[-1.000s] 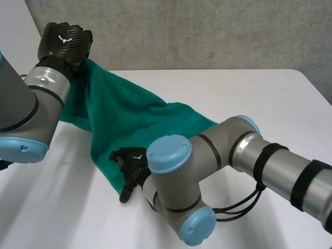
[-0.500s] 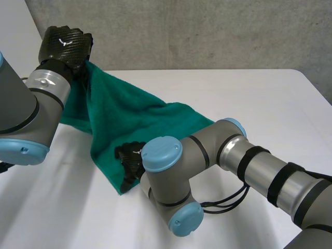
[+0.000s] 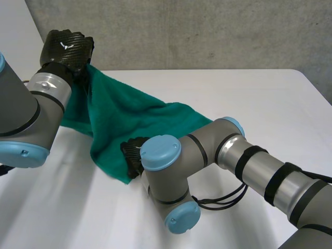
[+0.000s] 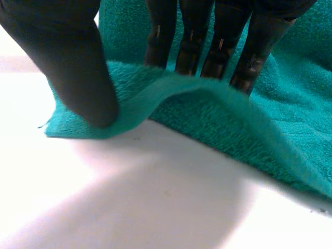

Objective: Fold the towel.

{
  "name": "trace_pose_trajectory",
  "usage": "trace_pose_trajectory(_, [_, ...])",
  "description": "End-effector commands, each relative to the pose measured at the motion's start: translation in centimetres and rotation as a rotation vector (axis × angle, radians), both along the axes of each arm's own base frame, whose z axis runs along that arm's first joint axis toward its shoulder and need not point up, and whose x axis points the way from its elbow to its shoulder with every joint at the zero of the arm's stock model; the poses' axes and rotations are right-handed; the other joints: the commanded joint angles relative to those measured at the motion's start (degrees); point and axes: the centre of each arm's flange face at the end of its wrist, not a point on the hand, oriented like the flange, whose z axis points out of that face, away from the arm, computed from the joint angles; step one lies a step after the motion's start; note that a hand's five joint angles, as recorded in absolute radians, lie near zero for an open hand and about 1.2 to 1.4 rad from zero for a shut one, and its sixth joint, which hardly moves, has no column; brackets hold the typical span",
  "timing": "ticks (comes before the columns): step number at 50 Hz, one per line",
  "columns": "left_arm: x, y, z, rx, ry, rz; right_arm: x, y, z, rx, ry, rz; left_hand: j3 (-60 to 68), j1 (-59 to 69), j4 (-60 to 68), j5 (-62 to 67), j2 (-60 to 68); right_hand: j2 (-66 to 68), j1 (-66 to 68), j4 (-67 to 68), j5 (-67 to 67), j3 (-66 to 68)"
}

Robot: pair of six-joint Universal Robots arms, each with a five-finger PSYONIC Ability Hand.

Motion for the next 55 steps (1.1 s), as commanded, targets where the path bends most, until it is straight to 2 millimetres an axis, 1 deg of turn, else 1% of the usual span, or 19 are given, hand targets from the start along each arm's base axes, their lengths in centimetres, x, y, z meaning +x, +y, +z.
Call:
trace_pose_trajectory(1, [0.0, 0.1, -0.3, 0.008, -0.002, 0.0, -0.1, 0.0, 0.0, 0.003, 0.004, -0.005, 11.76, 15.19, 11.5, 15.33, 11.31, 28.39, 35.68, 28.45, 30.18, 28.45])
trace_pose_trajectory(4, [0.0, 0.1, -0.2, 0.007, -0.003, 0.001, -0.2, -0.2, 0.8, -0.01, -0.001, -0.023, 11.76, 15.19, 11.5, 15.33, 11.31, 28.39, 35.68, 28.45, 30.18, 28.45])
trace_pose_trajectory(9, [0.1, 0.1, -0.3, 0.009, -0.004, 0.001, -1.0, -1.0, 4.9, -0.055, -0.032, -0.07, 11.76, 15.19, 11.5, 15.33, 11.31, 28.39, 35.68, 28.45, 30.18, 28.45])
trace_pose_trajectory(12, [0.2, 0.0, -0.4, 0.011, -0.008, 0.006, -1.7, -1.2, 6.4, -0.082, -0.023, -0.072, 11.76, 15.19, 11.5, 15.33, 11.31, 28.39, 35.68, 28.45, 30.18, 28.45])
trace_pose_trajectory(13, [0.4, -0.1, -0.4, 0.012, -0.008, 0.011, -2.4, -1.4, 7.9, -0.118, -0.011, -0.068, 11.76, 15.19, 11.5, 15.33, 11.31, 28.39, 35.68, 28.45, 30.18, 28.45])
trace_pose_trajectory(16, [1.2, -0.5, -1.0, 0.031, -0.015, 0.034, -4.1, -2.5, 10.5, -0.19, 0.015, -0.081, 11.76, 15.19, 11.5, 15.33, 11.31, 28.39, 35.68, 28.45, 30.18, 28.45])
trace_pose_trajectory(17, [1.4, -0.6, -1.2, 0.037, -0.016, 0.038, -5.8, -4.1, 12.2, -0.241, 0.038, -0.105, 11.76, 15.19, 11.5, 15.33, 11.31, 28.39, 35.68, 28.45, 30.18, 28.45])
trace_pose_trajectory(21, [1.8, -0.6, -1.7, 0.055, -0.024, 0.048, -9.6, -7.1, 15.4, -0.358, 0.136, -0.136, 11.76, 15.19, 11.5, 15.33, 11.31, 28.39, 35.68, 28.45, 30.18, 28.45])
trace_pose_trajectory(25, [2.0, 0.1, -2.8, 0.106, -0.046, 0.046, -12.6, -7.0, 17.5, -0.438, 0.314, -0.1, 11.76, 15.19, 11.5, 15.33, 11.31, 28.39, 35.68, 28.45, 30.18, 28.45])
trace_pose_trajectory(28, [2.2, 1.2, -3.9, 0.18, -0.072, 0.038, -14.3, -6.5, 17.7, -0.445, 0.454, -0.069, 11.76, 15.19, 11.5, 15.33, 11.31, 28.39, 35.68, 28.45, 30.18, 28.45])
trace_pose_trajectory(33, [1.9, 4.7, -7.1, 0.382, -0.153, -0.013, -18.0, -3.2, 15.0, -0.268, 0.773, 0.096, 11.76, 15.19, 11.5, 15.33, 11.31, 28.39, 35.68, 28.45, 30.18, 28.45])
trace_pose_trajectory(37, [1.3, 6.9, -9.1, 0.494, -0.204, -0.059, -19.2, -1.6, 13.4, -0.181, 0.848, 0.156, 11.76, 15.19, 11.5, 15.33, 11.31, 28.39, 35.68, 28.45, 30.18, 28.45])
trace_pose_trajectory(42, [1.2, 7.5, -10.8, 0.544, -0.231, -0.065, -19.0, -2.4, 12.5, -0.224, 0.826, 0.126, 11.76, 15.19, 11.5, 15.33, 11.31, 28.39, 35.68, 28.45, 30.18, 28.45])
trace_pose_trajectory(46, [0.9, 6.0, -12.7, 0.551, -0.236, -0.055, -19.0, -4.5, 11.7, -0.254, 0.807, 0.074, 11.76, 15.19, 11.5, 15.33, 11.31, 28.39, 35.68, 28.45, 30.18, 28.45])
trace_pose_trajectory(49, [0.3, 4.4, -12.4, 0.492, -0.215, -0.052, -18.6, -7.2, 11.5, -0.3, 0.773, 0.014, 11.76, 15.19, 11.5, 15.33, 11.31, 28.39, 35.68, 28.45, 30.18, 28.45])
trace_pose_trajectory(51, [-0.4, 2.6, -10.8, 0.403, -0.182, -0.05, -18.2, -9.0, 12.8, -0.365, 0.728, -0.043, 11.76, 15.19, 11.5, 15.33, 11.31, 28.39, 35.68, 28.45, 30.18, 28.45])
trace_pose_trajectory(52, [-0.7, 1.9, -9.9, 0.364, -0.167, -0.05, -17.7, -10.6, 15.0, -0.45, 0.656, -0.111, 11.76, 15.19, 11.5, 15.33, 11.31, 28.39, 35.68, 28.45, 30.18, 28.45])
trace_pose_trajectory(53, [-1.3, 0.5, -7.6, 0.274, -0.134, -0.049, -17.4, -11.3, 16.3, -0.494, 0.608, -0.151, 11.76, 15.19, 11.5, 15.33, 11.31, 28.39, 35.68, 28.45, 30.18, 28.45])
trace_pose_trajectory(55, [-1.9, -0.9, -4.5, 0.17, -0.092, -0.048, -16.8, -12.6, 19.1, -0.583, 0.496, -0.233, 11.76, 15.19, 11.5, 15.33, 11.31, 28.39, 35.68, 28.45, 30.18, 28.45])
